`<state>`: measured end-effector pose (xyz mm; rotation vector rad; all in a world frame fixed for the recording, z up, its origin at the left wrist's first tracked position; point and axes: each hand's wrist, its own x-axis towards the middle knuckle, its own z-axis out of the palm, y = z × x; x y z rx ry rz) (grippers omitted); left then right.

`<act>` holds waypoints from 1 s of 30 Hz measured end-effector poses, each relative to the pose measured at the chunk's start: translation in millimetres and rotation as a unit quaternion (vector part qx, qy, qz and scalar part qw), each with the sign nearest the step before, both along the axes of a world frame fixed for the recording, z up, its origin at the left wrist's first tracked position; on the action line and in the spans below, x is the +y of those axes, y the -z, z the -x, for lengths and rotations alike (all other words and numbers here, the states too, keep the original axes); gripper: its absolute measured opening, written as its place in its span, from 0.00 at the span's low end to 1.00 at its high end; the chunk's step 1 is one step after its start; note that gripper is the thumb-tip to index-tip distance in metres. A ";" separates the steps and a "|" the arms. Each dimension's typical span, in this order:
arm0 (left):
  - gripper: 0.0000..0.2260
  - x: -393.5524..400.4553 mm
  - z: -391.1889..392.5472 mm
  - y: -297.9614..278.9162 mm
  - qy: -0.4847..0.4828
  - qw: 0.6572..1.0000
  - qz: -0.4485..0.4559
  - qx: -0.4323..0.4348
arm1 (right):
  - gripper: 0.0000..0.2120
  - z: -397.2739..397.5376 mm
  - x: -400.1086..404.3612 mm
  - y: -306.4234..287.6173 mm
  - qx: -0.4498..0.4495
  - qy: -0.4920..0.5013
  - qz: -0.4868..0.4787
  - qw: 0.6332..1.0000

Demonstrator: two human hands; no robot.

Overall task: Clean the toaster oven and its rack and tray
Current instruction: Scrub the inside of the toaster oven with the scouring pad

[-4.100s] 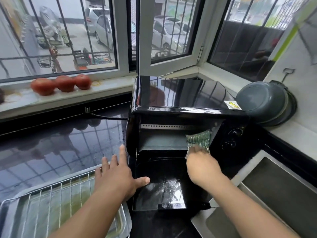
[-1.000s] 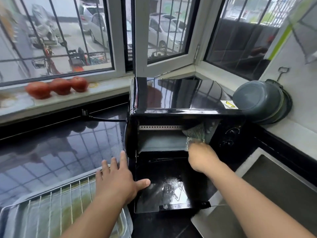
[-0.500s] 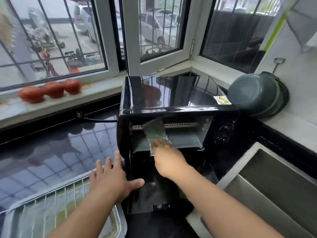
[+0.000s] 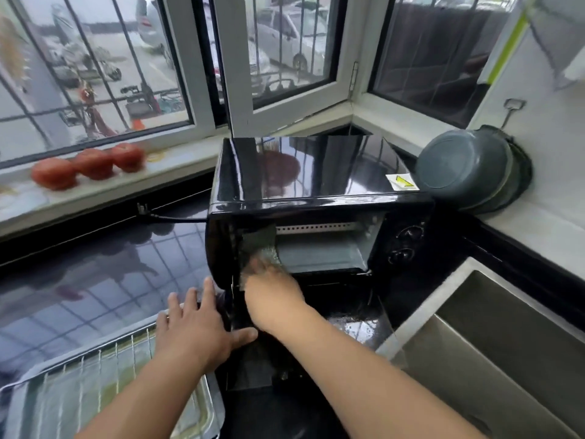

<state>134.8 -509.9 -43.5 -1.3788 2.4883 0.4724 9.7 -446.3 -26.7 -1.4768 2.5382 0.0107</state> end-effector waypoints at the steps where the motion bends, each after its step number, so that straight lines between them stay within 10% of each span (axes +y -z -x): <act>1: 0.58 1.4 0.0 -2.0 -0.002 1.000 -0.001 -0.004 | 0.35 11.1 14.7 1.9 0.013 0.010 -0.026 1.000; 7: 0.56 7.7 1.2 -12.3 0.003 1.000 -0.010 -0.011 | 0.32 82.6 71.7 -7.5 0.001 0.182 -0.109 0.977; 17: 0.53 7.1 -3.3 -14.7 0.039 0.999 -0.004 -0.010 | 0.23 2.7 -20.6 -4.8 -0.046 0.009 -0.005 0.999; 30: 0.42 19.6 -30.0 -28.5 0.066 0.997 0.015 0.035 | 0.33 78.5 70.9 -8.4 -0.052 0.218 -0.088 0.971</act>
